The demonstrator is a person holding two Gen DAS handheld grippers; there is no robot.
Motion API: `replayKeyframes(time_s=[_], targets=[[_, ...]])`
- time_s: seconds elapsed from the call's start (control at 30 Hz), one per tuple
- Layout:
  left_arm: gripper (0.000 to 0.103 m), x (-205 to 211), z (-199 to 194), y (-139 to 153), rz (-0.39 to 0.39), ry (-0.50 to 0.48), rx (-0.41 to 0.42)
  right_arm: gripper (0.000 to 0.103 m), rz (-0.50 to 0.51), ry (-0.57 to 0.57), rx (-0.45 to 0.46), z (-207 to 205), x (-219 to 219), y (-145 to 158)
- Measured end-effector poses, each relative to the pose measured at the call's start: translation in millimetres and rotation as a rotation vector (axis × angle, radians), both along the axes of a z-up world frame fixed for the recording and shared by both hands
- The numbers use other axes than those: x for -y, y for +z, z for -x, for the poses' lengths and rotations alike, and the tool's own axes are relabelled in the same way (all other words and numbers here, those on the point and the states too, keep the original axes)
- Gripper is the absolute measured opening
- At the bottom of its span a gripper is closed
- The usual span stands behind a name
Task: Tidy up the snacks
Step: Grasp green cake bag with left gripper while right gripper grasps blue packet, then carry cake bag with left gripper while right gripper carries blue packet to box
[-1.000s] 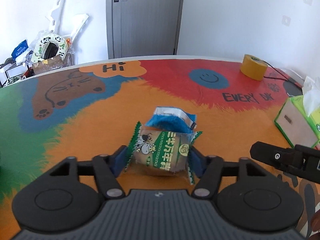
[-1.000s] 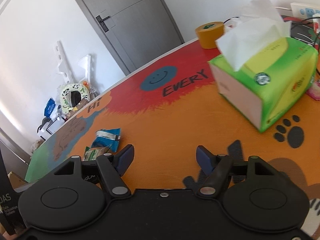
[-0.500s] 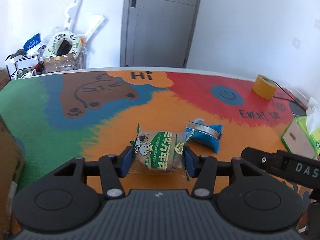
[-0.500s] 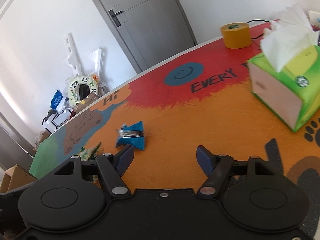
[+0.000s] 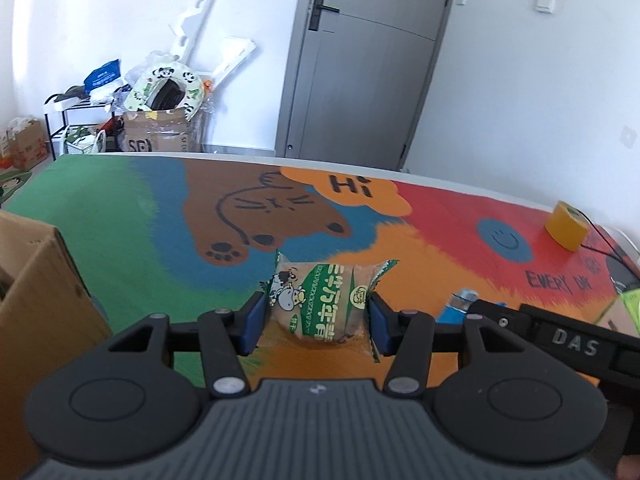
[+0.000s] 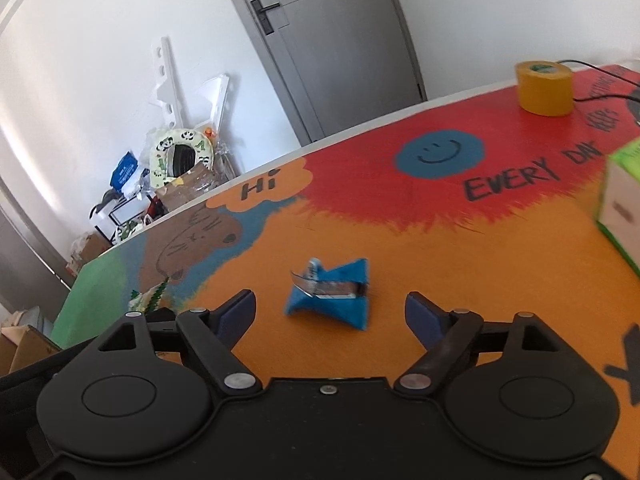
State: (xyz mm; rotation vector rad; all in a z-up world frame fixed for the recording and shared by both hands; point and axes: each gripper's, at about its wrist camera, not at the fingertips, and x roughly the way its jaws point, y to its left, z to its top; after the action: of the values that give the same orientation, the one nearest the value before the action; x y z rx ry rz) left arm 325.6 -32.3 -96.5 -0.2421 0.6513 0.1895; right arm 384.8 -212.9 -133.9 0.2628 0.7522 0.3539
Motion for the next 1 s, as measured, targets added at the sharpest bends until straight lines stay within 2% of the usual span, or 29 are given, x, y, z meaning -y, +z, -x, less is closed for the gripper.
replayKeyframes(time_s=[0.1, 0.17, 0.2, 0.23, 0.27, 0.33, 0.67, 1.0], targets=[[0.052, -5, -2, -1, 0.004, 0.008, -0.002, 0.082, 0.017, 0.006, -0.002, -10, -10, -4], [0.052, -7, -2, -2, 0.011, 0.008, -0.007, 0.077, 0.023, -0.003, -0.014, -16, -13, -9], [0.052, -8, -2, -3, 0.015, 0.006, -0.007, 0.07, 0.036, -0.006, -0.014, -17, -15, -11], [0.052, -8, -1, -4, 0.015, 0.004, -0.008, 0.057, 0.064, -0.002, 0.003, -16, -18, -11], [0.052, -9, 0, -4, 0.014, 0.003, -0.011, 0.05, 0.088, 0.005, 0.005, -14, -20, -10], [0.052, -9, 1, -4, 0.018, 0.001, -0.014, 0.034, 0.065, 0.031, -0.008, -11, -18, -9], [0.052, 3, 24, 13, -0.002, -0.024, 0.019, 0.033, 0.037, 0.034, 0.015, 28, 0, 10], [0.052, 9, 68, 35, -0.029, -0.044, 0.064, 0.033, -0.01, 0.018, 0.066, 69, 14, 35]])
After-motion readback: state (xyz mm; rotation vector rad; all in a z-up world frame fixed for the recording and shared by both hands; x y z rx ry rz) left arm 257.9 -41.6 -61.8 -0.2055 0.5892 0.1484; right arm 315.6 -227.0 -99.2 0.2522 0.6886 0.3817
